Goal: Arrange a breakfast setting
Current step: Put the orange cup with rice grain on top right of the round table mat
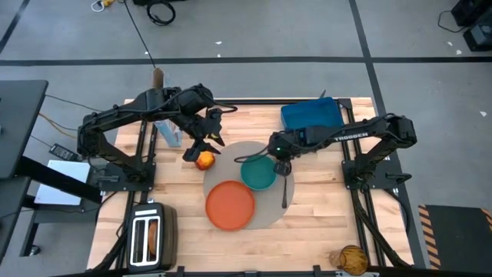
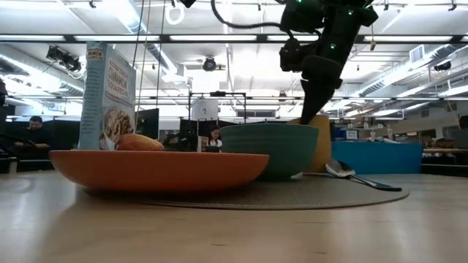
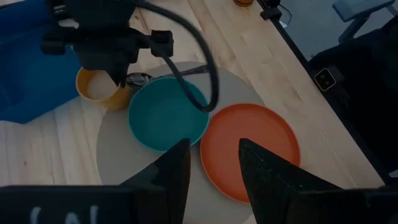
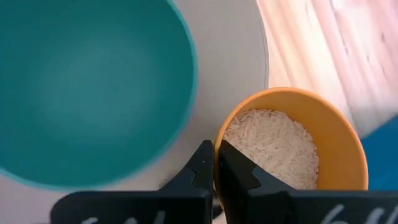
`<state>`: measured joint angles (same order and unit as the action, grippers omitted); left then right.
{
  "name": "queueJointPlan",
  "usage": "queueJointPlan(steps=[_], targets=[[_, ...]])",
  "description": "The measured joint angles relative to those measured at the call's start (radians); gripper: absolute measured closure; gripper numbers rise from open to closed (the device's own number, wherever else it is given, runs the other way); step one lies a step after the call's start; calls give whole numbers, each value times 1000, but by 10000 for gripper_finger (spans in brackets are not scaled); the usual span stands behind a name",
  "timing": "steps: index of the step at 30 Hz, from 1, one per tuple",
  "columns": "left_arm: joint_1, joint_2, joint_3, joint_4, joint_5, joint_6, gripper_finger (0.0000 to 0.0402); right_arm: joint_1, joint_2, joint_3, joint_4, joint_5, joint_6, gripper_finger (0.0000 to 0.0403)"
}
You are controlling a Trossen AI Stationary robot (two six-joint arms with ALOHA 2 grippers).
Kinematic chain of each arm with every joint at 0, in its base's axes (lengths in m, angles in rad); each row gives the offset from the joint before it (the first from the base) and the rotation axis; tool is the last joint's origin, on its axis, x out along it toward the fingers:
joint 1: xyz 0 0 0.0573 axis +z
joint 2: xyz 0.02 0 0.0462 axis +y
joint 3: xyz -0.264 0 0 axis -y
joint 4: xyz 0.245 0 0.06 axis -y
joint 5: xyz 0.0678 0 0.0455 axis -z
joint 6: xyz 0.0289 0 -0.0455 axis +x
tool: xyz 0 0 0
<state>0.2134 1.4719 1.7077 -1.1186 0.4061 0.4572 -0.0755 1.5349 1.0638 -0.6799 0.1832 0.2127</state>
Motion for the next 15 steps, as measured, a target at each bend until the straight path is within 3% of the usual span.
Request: queueJointPlan(steps=[10, 15], targets=[[0, 0, 0, 8, 0, -5, 257, -51, 0, 0, 132, 5, -55, 389], [0, 0, 0, 7, 0, -16, 257, -90, 13, 1, 180, -67, -56, 389]])
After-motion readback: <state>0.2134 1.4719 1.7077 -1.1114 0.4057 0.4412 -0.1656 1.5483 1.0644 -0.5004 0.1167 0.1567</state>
